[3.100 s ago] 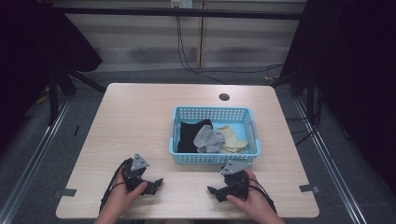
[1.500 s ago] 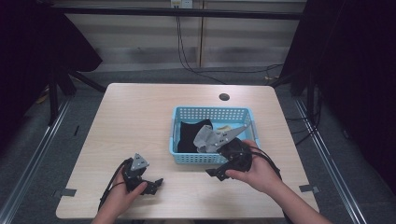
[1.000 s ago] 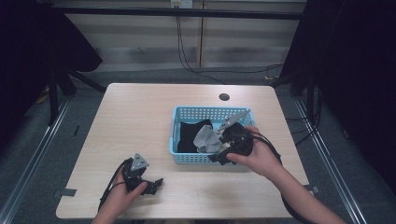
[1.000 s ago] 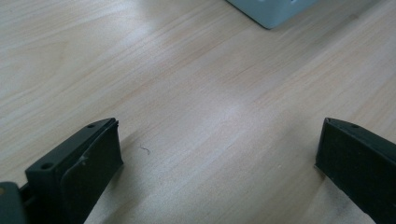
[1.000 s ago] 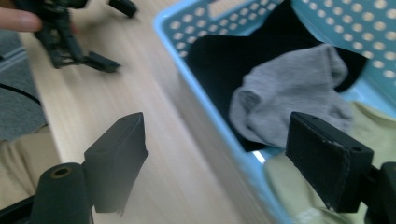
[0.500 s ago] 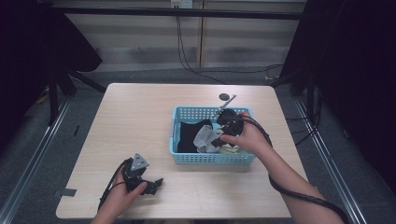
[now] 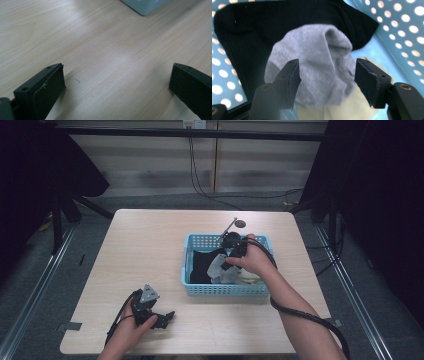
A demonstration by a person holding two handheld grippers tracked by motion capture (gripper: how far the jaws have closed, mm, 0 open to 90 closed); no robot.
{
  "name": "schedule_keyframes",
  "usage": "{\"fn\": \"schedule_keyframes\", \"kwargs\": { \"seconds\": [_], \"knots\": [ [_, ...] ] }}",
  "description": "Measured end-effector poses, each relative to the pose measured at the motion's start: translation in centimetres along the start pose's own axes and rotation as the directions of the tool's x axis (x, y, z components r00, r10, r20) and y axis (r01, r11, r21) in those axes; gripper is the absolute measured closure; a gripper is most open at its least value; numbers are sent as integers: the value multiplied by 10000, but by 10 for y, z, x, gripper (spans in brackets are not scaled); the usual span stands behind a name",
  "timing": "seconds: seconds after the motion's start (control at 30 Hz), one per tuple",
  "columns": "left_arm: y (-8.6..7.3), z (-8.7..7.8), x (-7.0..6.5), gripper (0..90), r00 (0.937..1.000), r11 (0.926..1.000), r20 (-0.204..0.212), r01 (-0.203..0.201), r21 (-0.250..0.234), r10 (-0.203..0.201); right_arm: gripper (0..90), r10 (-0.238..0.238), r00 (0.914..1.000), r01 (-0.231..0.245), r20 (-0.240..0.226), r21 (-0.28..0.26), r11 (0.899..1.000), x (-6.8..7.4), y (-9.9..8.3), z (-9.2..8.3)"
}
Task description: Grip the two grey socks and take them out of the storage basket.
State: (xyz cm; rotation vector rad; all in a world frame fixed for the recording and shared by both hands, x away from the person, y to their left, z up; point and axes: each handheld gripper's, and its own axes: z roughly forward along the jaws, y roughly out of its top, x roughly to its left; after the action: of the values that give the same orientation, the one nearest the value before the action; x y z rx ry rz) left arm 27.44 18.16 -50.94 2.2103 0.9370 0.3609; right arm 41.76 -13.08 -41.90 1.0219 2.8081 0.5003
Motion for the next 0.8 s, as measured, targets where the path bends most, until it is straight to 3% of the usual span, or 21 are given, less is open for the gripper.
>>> {"fn": "schedule_keyframes", "kwargs": {
  "seconds": [0.13, 0.17, 0.23, 0.3, 0.43, 0.5, 0.8],
  "knots": [
    [0, 0, 0, 0, 10000, 10000, 19, -7, -5, 7, 452, -50, 9995, 44, -326, -191, 9998, 2, 4, 4],
    [0, 0, 0, 0, 10000, 10000, 21, 3, -5, -3, 518, -209, 9979, 218, -612, 137, 9997, 5, 6, 9],
    [0, 0, 0, 0, 10000, 10000, 18, -2, -5, 2, 700, -513, 9970, 537, -573, 412, 9977, 7, 8, 10],
    [0, 0, 0, 0, 10000, 10000, 17, 11, 0, -11, 876, -373, 9948, 414, -946, 415, 9983, 7, 8, 9],
    [0, 0, 0, 0, 10000, 10000, 18, 8, -3, -8, 887, -480, 9918, 545, -1185, 522, 9971, 8, 7, -1],
    [0, 0, 0, 0, 10000, 10000, 43, 3, 35, -3, 888, -299, 9914, 361, -1277, 465, 9983, 8, 7, -9],
    [0, 0, 0, 0, 10000, 10000, 39, -2, 42, 2, 889, -206, 9931, 214, -1153, 58, 9998, 0, 5, -57]
  ]
}}
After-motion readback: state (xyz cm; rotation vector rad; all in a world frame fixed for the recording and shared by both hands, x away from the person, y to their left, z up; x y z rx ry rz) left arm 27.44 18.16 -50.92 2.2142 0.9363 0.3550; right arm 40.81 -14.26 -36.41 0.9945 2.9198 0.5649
